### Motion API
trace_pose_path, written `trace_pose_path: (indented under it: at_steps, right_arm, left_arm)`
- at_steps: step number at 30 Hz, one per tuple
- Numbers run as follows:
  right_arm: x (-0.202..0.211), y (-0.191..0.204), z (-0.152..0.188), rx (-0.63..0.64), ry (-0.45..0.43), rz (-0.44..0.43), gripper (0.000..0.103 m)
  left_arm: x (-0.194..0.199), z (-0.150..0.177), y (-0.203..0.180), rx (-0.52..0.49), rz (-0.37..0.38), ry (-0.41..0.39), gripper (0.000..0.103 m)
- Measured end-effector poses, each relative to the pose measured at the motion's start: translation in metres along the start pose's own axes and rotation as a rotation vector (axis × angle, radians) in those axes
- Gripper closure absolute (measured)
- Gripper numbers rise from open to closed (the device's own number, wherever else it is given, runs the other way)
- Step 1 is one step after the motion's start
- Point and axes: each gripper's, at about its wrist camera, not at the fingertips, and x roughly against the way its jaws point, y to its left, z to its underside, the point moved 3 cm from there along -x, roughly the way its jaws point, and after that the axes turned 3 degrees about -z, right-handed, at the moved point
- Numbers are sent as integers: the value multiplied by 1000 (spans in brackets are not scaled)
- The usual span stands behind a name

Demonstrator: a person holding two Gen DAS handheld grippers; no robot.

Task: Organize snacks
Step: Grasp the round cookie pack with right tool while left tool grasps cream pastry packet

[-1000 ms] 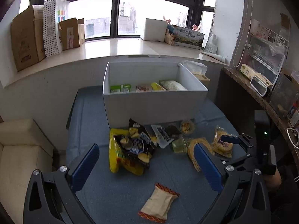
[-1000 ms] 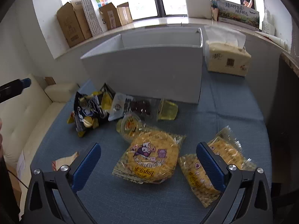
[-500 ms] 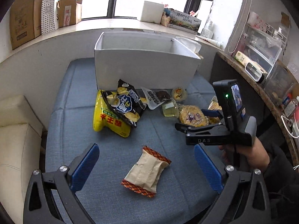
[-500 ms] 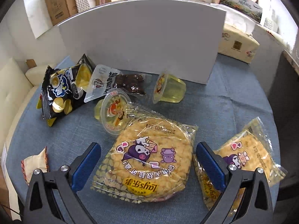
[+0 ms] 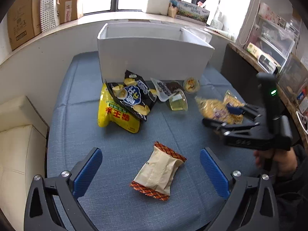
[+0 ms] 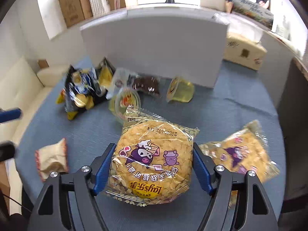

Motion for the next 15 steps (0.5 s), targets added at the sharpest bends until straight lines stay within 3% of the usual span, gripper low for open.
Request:
trace_pose_path:
  at_steps: [7,15]
  right_arm:
    - [49,-12,3,-49,-91,-41,24]
    - [58,-9,9,-61,-96,-60,24]
  left_arm:
    - [-34,15,-15,-129,-3,94,0]
    - [-64,22,-17,-206,9,183,0]
